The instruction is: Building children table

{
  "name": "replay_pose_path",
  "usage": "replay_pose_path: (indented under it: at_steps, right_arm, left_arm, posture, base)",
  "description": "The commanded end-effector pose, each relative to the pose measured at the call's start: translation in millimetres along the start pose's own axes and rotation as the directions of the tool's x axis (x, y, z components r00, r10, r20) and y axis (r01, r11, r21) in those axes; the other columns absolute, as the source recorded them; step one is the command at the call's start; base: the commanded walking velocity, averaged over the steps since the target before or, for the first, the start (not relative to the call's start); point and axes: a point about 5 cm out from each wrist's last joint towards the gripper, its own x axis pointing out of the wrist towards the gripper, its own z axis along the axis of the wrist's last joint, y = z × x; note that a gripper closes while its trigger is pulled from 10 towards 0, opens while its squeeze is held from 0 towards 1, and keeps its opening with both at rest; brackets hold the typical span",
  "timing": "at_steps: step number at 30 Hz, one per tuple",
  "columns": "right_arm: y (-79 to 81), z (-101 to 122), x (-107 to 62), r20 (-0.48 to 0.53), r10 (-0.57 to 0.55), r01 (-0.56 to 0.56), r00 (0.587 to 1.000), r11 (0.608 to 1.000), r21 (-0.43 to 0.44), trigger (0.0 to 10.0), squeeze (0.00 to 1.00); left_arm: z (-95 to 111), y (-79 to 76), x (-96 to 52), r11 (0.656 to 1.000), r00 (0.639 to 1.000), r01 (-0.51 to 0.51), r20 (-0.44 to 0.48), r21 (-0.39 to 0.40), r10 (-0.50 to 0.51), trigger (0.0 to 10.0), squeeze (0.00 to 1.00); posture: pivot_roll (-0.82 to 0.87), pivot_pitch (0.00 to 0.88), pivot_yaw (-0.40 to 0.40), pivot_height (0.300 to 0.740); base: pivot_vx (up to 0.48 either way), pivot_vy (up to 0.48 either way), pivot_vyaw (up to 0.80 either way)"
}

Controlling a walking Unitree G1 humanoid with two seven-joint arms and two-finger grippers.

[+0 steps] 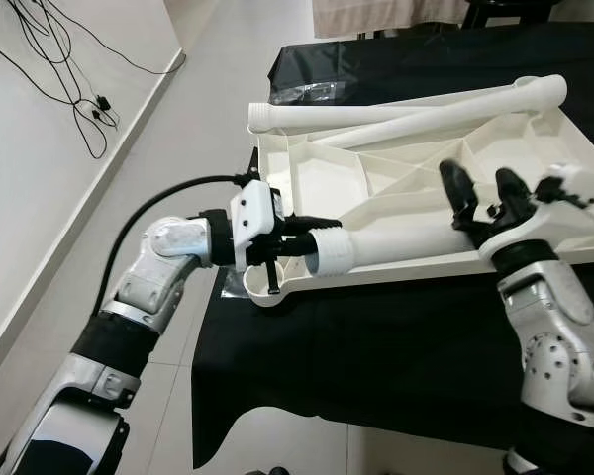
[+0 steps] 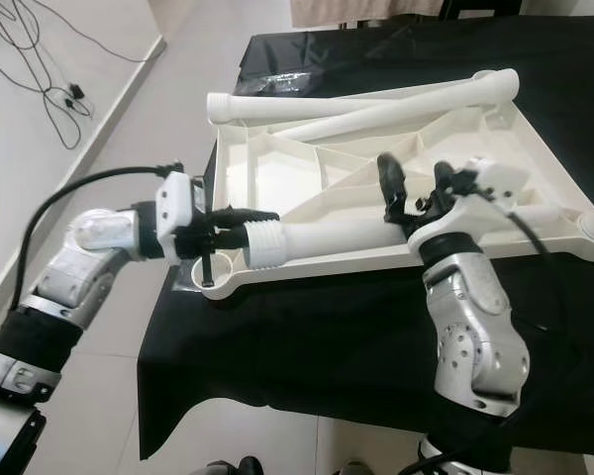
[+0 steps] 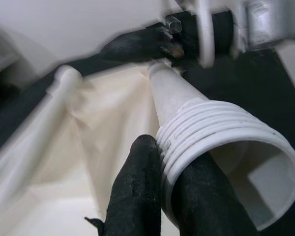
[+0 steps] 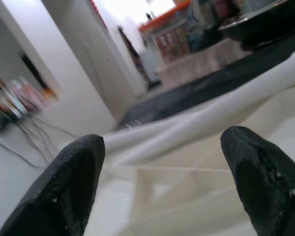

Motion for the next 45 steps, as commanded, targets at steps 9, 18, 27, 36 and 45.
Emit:
replay_pose_path:
  at_steps: [9,18,27,36,45]
  right_arm:
    - [13.7,13,-2.4,0.167,0.157,-0.212,0.973,0.891,0.402,10.0,0.0]
    - [32.3,26,-20.9,0.347,0.34,-0.484,0.874,0.668,0.565,10.0,0.0]
    - [37.9,26,-28.5,0.379,0.428,-0.571,0.82,0.573,0.588,10.0,0.0]
    - [71.0,10,-33.3,0.251,0.667,-0.673,0.702,0.504,0.541,10.0,0.0]
    - [85.0,9,-44.9,0.155,0.834,-0.779,0.529,0.406,0.477,10.0,0.0]
  left_arm:
    - [83,38.3,-38.0,0.972,0.953,-0.22,0.231,0.084,0.196,0.0,0.0]
    - [93,49.1,-62.5,0.928,0.871,-0.37,0.331,-0.048,0.364,0.0,0.0]
    - [85,49.8,-85.6,0.864,0.757,-0.342,0.436,-0.37,0.487,0.0,0.0]
    - [42,6.1,-94.7,0.7,0.777,0.051,0.469,-0.713,0.42,0.0,0.0]
    - [12,-42.8,-97.0,0.648,0.883,0.151,0.396,-0.747,0.251,0.0,0.0]
  posture:
    - [-0.1,0.152,0.129,0.74]
    - [-0.09,0.135,0.121,0.74]
    - [-0.08,0.132,0.114,0.74]
    - [-0.07,0.122,0.112,0.74]
    - [-0.07,0.117,0.107,0.74]
  base:
    - [0.0,0.0,0.0]
    - [0.0,0.0,0.0]
    - [0.0,0.0,0.0]
    - [0.0,0.0,0.0]
    - [0.0,0.0,0.0]
